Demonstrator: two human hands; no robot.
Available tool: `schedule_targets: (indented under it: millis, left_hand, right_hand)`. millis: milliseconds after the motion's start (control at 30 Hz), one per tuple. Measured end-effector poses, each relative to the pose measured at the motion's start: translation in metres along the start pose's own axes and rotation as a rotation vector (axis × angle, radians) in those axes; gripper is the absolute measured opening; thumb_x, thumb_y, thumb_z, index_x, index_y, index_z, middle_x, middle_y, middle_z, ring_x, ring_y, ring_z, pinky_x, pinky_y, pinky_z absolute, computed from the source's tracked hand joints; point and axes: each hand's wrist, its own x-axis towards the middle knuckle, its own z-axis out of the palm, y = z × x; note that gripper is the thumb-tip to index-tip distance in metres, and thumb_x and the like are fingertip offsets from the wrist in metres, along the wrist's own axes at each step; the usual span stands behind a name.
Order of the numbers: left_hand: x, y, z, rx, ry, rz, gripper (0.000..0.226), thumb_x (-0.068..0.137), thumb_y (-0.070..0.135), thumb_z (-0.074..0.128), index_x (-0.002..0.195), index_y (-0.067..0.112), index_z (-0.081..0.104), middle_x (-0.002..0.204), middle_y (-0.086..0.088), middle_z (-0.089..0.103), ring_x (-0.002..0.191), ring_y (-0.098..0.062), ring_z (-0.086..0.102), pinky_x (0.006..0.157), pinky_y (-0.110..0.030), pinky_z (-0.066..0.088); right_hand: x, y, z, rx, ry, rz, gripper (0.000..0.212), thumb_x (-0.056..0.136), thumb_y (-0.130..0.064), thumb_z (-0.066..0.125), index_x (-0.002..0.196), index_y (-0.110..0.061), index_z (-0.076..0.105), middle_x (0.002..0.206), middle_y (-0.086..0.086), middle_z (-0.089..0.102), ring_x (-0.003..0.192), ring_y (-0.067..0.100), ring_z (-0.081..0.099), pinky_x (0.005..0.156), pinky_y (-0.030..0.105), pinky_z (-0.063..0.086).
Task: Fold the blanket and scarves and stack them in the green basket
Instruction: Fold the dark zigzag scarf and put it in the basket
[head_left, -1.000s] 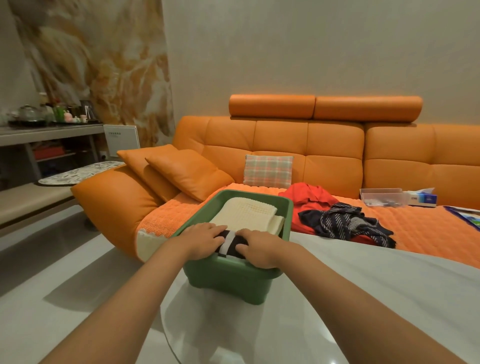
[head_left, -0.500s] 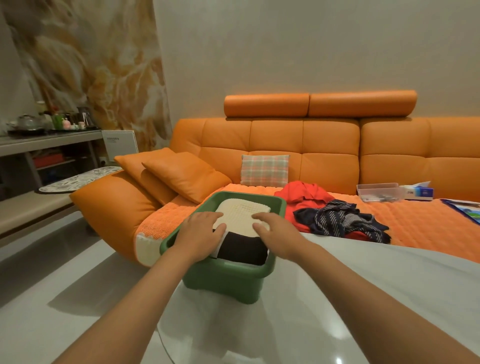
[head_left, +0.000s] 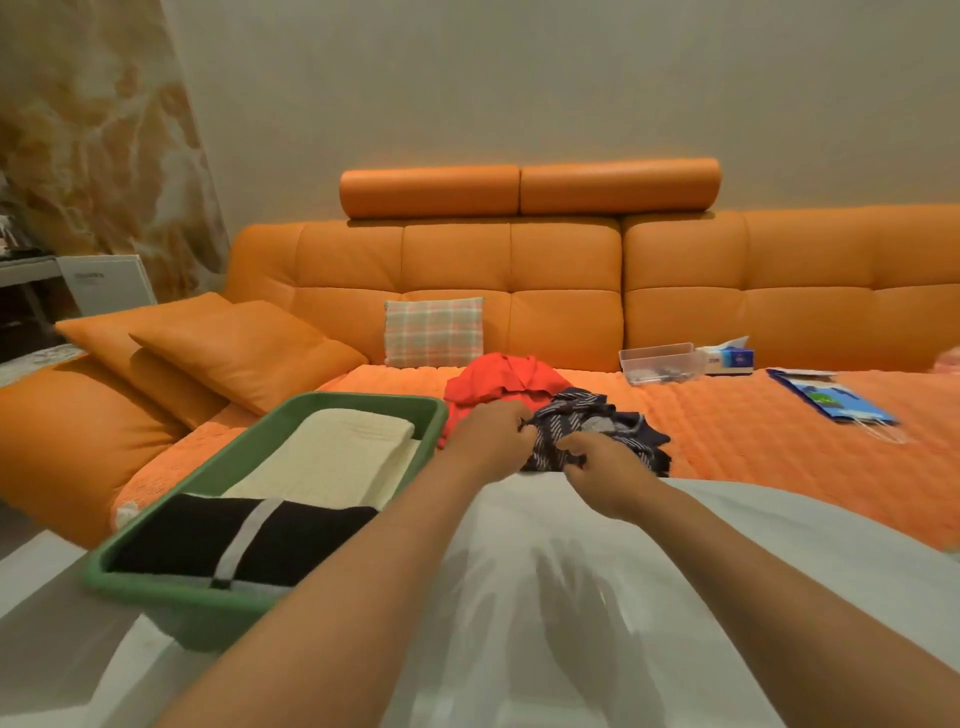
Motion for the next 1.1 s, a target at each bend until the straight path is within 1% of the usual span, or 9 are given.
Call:
schedule_targets:
  millis: [267,433,500,600,700,800,867,1000,1100]
  left_hand:
    - [0.106,-0.027,0.102,0.053,-0.099,-0.05,0.044,0.086,0.024,0.051,0.13,0.016,0.057,0.131,-0.011,0.059,0.122,-0.032,0.053,0.1,-0.045,0.045]
    - [0.142,-0.047,0.146,0.133,-0.113,-0.126,0.074,0.095,0.033,0.056,0.156,0.016,0.018,0.155,-0.015,0.029,0.14,-0.038,0.032,0.112,-0.049,0.031]
    - [0.149,-0.058,0.157,0.157,-0.156,-0.174,0.083,0.096,0.032,0.057,0.157,0.015,0.004,0.155,-0.018,0.03,0.139,-0.038,0.033,0.111,-0.048,0.032]
    - [0.153,-0.077,0.164,0.146,-0.118,-0.121,0.058,0.094,0.017,0.055,0.149,0.015,0.038,0.143,-0.013,0.052,0.131,-0.032,0.047,0.107,-0.04,0.04]
    - [0.147,-0.079,0.161,0.065,0.108,-0.012,0.036,0.093,0.012,0.052,0.125,0.018,0.067,0.128,-0.006,0.065,0.121,-0.026,0.056,0.101,-0.036,0.043]
    - [0.137,-0.069,0.148,-0.05,0.251,0.082,0.028,0.091,0.011,0.055,0.11,0.016,0.074,0.111,-0.009,0.069,0.106,-0.028,0.061,0.091,-0.035,0.044]
    - [0.128,-0.063,0.138,-0.112,0.272,0.115,0.026,0.088,0.01,0.056,0.105,0.017,0.075,0.103,-0.008,0.069,0.1,-0.028,0.062,0.088,-0.037,0.047]
    - [0.093,-0.053,0.117,-0.212,0.3,0.142,0.022,0.087,0.007,0.059,0.102,0.013,0.073,0.101,-0.007,0.068,0.097,-0.024,0.061,0.088,-0.033,0.046]
    - [0.057,-0.045,0.101,-0.238,0.266,0.13,0.02,0.083,0.006,0.062,0.098,0.015,0.072,0.093,0.001,0.066,0.09,-0.018,0.059,0.08,-0.022,0.039]
  right_hand:
    - [0.089,0.089,0.019,-0.08,-0.006,0.028,0.051,0.089,-0.018,0.053,0.139,-0.023,0.051,0.141,0.007,0.051,0.123,0.031,0.054,0.099,0.045,0.049]
    - [0.138,0.103,0.047,-0.261,-0.014,0.029,0.081,0.093,-0.016,0.056,0.158,-0.032,0.012,0.164,0.007,0.014,0.148,0.033,0.022,0.111,0.05,0.037]
    - [0.15,0.104,0.054,-0.366,-0.033,0.022,0.09,0.093,-0.017,0.059,0.157,-0.038,0.0,0.167,0.007,0.001,0.151,0.033,0.014,0.114,0.052,0.034]
    - [0.163,0.106,0.062,-0.478,-0.049,-0.013,0.095,0.092,-0.021,0.061,0.157,-0.039,-0.007,0.159,0.014,0.026,0.142,0.036,0.033,0.108,0.052,0.037]
    - [0.167,0.105,0.068,-0.661,0.066,-0.06,0.09,0.09,-0.022,0.062,0.157,-0.036,0.005,0.129,0.007,0.06,0.123,0.032,0.05,0.103,0.051,0.033]
    - [0.161,0.098,0.063,-0.683,0.128,-0.05,0.054,0.09,-0.021,0.062,0.139,-0.036,0.049,0.126,0.003,0.057,0.123,0.029,0.045,0.107,0.052,0.028]
    - [0.152,0.096,0.057,-0.541,0.236,-0.063,0.037,0.091,-0.018,0.061,0.125,-0.033,0.063,0.124,0.004,0.053,0.121,0.029,0.044,0.106,0.05,0.028]
    - [0.111,0.086,0.038,-0.108,0.275,-0.144,0.016,0.088,-0.014,0.06,0.104,-0.015,0.065,0.134,0.009,0.055,0.125,0.033,0.046,0.106,0.046,0.03]
    - [0.064,0.073,0.024,-0.01,0.227,-0.143,0.014,0.086,-0.017,0.064,0.089,-0.017,0.05,0.089,0.007,0.063,0.091,0.031,0.053,0.087,0.04,0.04]
